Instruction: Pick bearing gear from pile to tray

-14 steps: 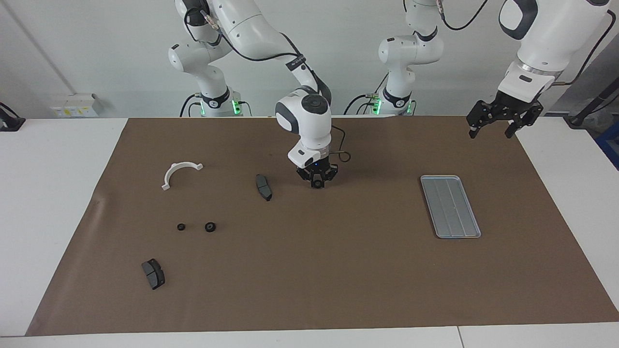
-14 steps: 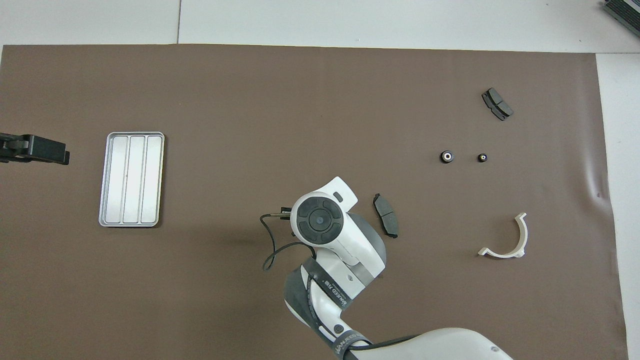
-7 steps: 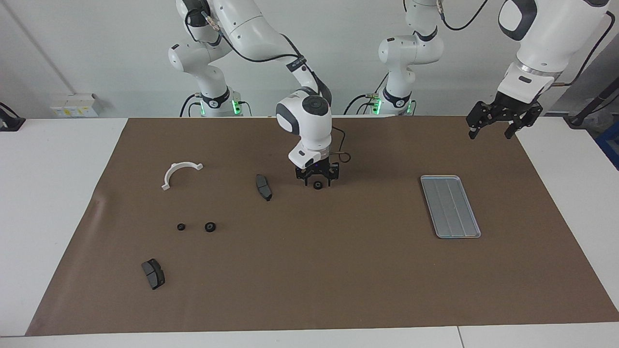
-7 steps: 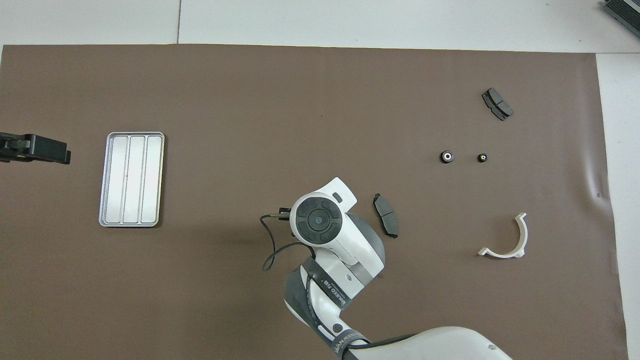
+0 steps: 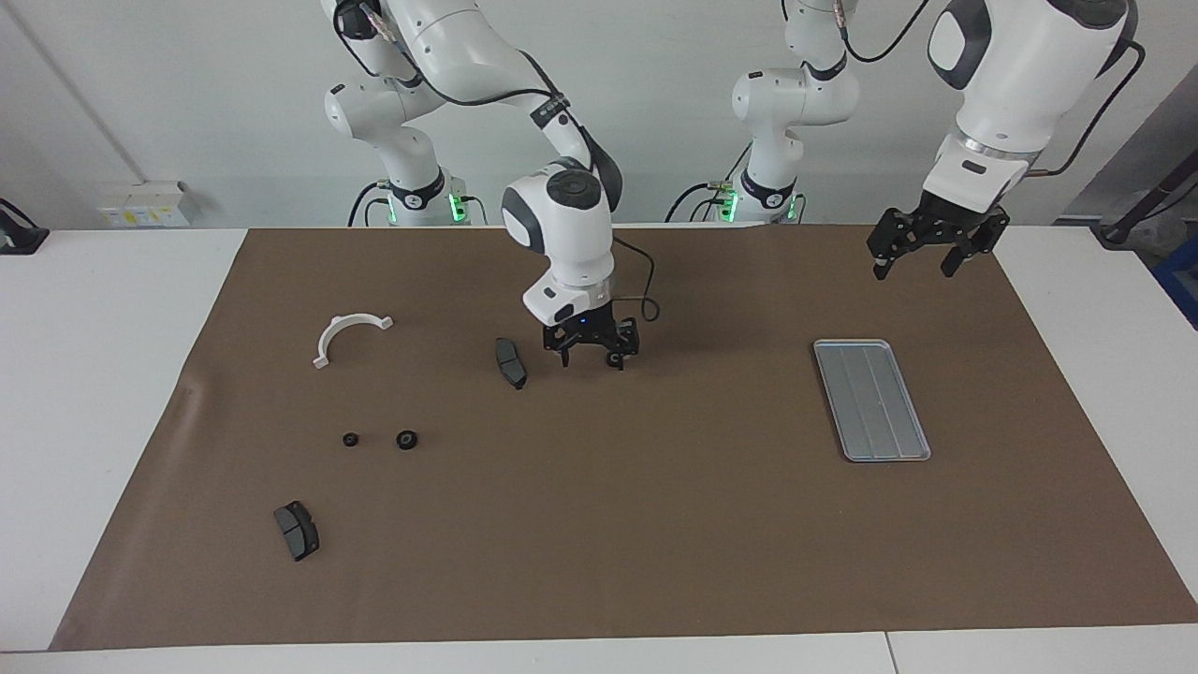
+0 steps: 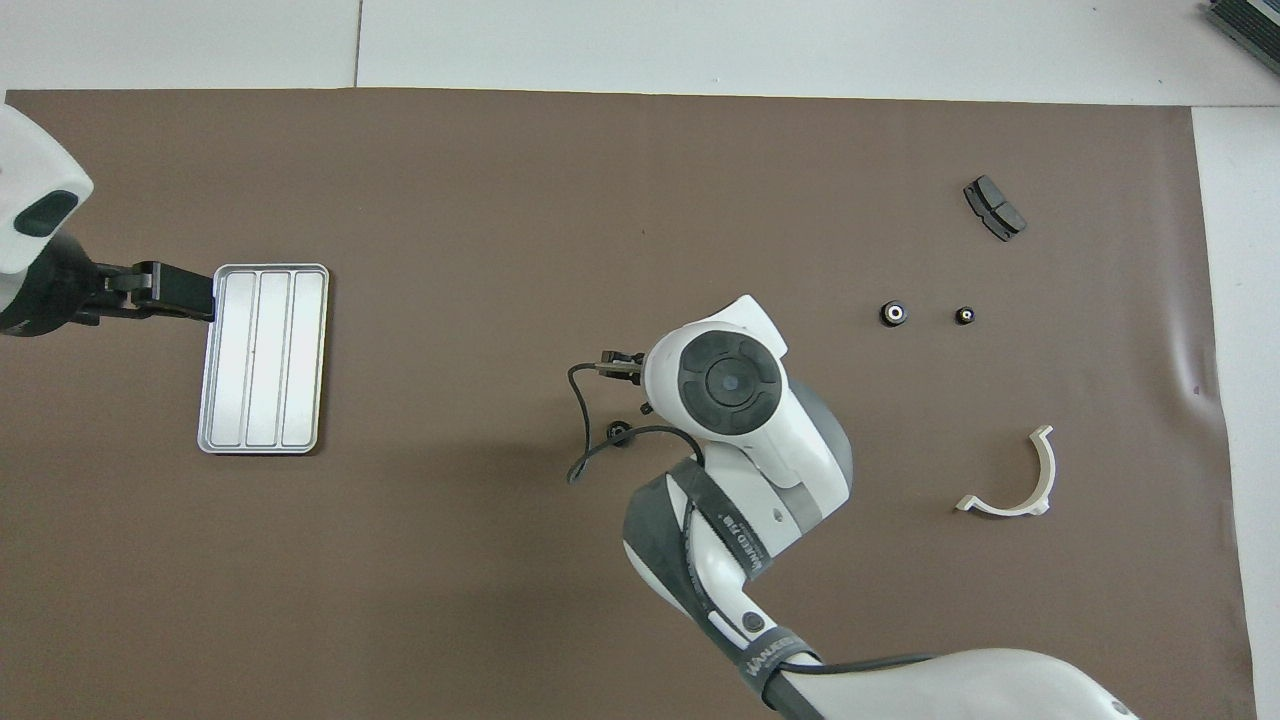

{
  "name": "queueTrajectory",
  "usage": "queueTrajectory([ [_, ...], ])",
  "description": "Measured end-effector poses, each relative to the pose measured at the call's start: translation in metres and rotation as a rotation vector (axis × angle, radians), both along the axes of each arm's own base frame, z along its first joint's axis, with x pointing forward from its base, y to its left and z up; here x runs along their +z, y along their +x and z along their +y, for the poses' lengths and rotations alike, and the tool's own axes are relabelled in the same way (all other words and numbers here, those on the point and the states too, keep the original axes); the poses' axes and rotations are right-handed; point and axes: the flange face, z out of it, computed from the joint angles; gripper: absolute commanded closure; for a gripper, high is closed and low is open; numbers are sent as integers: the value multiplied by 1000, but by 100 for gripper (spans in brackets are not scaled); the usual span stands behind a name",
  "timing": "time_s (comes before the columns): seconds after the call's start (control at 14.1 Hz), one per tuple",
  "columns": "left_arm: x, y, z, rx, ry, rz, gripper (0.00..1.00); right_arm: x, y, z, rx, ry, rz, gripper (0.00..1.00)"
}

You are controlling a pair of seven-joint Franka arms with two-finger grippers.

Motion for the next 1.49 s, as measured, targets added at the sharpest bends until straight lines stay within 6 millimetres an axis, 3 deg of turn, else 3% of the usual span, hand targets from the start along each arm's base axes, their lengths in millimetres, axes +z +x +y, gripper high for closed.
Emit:
queueTrajectory([
  [0.21, -12, 1, -47, 24, -8, -3, 0, 24, 32, -74, 59, -33, -12, 0],
  [0.36, -28, 4, -85, 57, -16, -9, 0, 25, 50, -124, 114, -58, -17, 0],
  [0.57, -53, 7, -136, 96, -32, -20, 0, 12, 66, -192, 223, -100, 3, 0],
  [0.78, -77, 2, -185, 125, -45, -23, 0, -15, 74, -236, 326, -127, 41, 0],
  [1.0, -112, -12, -235, 121, -57, -26, 0, -40, 77, -248, 362, -132, 71, 0],
  [1.21, -143, -33, -262, 93, -48, -6, 0, -58, 79, -246, 371, -131, 80, 2],
  [1.42, -187, -50, -297, 82, -43, 10, 0, -64, 79, -255, 391, -134, 91, 32],
  [1.49, -203, -54, -307, 82, -39, 16, 0, -66, 78, -259, 392, -134, 94, 38],
])
